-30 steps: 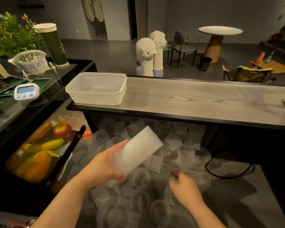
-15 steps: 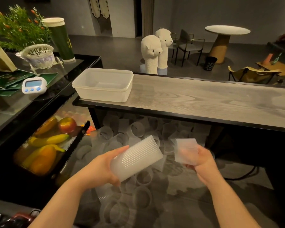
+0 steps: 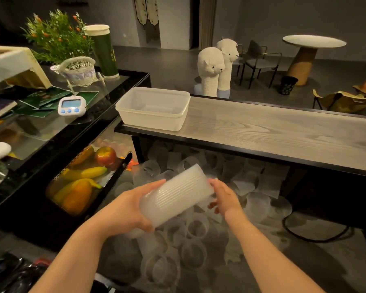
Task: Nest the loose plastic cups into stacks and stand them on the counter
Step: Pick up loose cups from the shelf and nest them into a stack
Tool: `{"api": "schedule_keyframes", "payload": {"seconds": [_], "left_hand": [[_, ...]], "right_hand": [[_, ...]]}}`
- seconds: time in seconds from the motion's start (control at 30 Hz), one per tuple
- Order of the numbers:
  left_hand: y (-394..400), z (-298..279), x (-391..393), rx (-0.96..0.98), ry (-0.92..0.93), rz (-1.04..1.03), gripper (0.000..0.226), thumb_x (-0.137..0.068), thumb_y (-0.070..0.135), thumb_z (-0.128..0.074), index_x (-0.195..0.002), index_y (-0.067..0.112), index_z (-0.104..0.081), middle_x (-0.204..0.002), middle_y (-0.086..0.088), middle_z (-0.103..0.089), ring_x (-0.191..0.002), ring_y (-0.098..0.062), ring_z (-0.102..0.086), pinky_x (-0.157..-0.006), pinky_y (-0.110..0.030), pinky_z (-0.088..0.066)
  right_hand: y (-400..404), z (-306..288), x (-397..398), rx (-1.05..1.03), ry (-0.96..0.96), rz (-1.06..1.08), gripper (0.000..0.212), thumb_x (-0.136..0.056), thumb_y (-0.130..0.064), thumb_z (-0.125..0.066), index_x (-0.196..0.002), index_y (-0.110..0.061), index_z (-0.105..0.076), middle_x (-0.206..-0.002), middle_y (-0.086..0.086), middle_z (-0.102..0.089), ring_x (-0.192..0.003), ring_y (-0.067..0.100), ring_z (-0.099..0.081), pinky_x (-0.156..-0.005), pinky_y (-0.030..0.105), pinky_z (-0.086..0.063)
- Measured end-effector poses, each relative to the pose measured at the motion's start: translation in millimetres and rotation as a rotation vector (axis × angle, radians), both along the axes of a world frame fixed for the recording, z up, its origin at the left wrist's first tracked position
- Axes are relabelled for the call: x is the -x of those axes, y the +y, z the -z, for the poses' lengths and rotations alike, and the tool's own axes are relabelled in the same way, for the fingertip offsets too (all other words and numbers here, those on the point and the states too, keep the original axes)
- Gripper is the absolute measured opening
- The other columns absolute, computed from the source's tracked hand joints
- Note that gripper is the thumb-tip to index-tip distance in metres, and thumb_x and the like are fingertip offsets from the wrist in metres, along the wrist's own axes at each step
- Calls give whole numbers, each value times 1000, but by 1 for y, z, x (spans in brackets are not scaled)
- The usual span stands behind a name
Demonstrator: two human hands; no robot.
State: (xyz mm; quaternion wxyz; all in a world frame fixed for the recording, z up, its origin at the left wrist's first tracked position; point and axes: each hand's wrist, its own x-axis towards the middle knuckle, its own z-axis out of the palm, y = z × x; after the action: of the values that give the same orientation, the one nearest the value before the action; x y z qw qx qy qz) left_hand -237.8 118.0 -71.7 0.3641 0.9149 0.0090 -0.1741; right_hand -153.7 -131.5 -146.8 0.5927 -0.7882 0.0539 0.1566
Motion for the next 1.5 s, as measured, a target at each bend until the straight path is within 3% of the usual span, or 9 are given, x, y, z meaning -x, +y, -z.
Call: {"api": "schedule_keyframes", "payload": {"seconds": [0.17, 0.33, 0.47, 0.57, 0.73, 0.87, 1.17, 1.33, 1.5], "left_hand": [[24, 2, 10, 16, -48, -139, 109, -59, 20, -89, -135, 66, -25, -122, 29, -39, -106, -8, -48, -90, -32, -48], [35, 8, 21, 15, -44, -157, 110, -56, 19, -88, -136, 65, -28, -122, 33, -40, -103, -2, -48, -82, -24, -46], [35, 12, 23, 23, -16, -164, 108, -56, 18, -88, -134, 65, -29, -126, 28, -40, -108, -10, -49, -91, -31, -50], [33, 15, 23, 24, -7, -148, 109, -57, 17, -87, -138, 61, -31, -126, 29, -41, -107, -10, -51, -86, -28, -51], [25, 18, 19, -9, 25, -99, 105, -60, 16, -85, -135, 64, -29, -123, 30, -40, -106, -12, -51, -84, -28, -53], [17, 16, 13, -41, 50, -25, 106, -59, 19, -85, -137, 63, -28, -127, 28, -41, -110, -14, -50, -92, -34, -54], [13, 6, 7, 28, 49, -11, 105, -57, 22, -87, -134, 65, -32, -125, 31, -39, -110, -8, -48, -96, -33, -51], [6, 6, 6, 25, 29, 5, 105, -59, 21, -87, -137, 63, -31, -125, 32, -39, -110, -8, -48, -98, -34, -51], [8, 11, 4, 9, 14, -33, 106, -60, 18, -88, -137, 61, -30, -124, 31, -39, -109, -10, -48, -99, -35, -50]], "right_hand": [[16, 83, 41, 693, 130, -618, 58, -94, -29, -53, -148, -24, -34, -149, 5, -40, -134, 27, -43, -107, 32, -36], [15, 100, 45, 938, 63, -507, 41, -103, -35, -28, -130, -20, -55, -141, 6, -53, -128, 25, -53, -103, 28, -39], [2, 87, 37, 887, 125, -466, 34, -99, -31, -38, -126, -25, -58, -137, 8, -56, -124, 27, -55, -100, 30, -42], [-19, 82, 35, 666, 171, -317, 25, -97, -30, -47, -115, -25, -64, -125, 5, -64, -114, 23, -61, -79, 23, -49], [-47, 42, 36, 270, -111, 22, 22, -101, -31, -48, -84, -27, -62, -83, -2, -67, -71, 15, -62, -70, 37, -57], [-38, -27, 35, -228, -263, 151, 32, -103, -27, -40, -81, -10, -55, -64, 1, -49, -49, 10, -41, -45, 20, -36], [-24, -67, 27, -209, -353, -93, 33, -103, -21, -41, -77, -8, -55, -55, -11, -50, -45, 6, -40, -47, 18, -35], [-12, -60, 34, -42, -256, -260, 28, -103, -27, -42, -85, -18, -61, -58, -11, -52, -50, 5, -45, -56, 23, -40], [-9, -44, 36, -100, -338, -126, 34, -98, -51, -29, -124, -49, -52, -121, -22, -48, -79, 2, -58, -73, 15, -47]]}}
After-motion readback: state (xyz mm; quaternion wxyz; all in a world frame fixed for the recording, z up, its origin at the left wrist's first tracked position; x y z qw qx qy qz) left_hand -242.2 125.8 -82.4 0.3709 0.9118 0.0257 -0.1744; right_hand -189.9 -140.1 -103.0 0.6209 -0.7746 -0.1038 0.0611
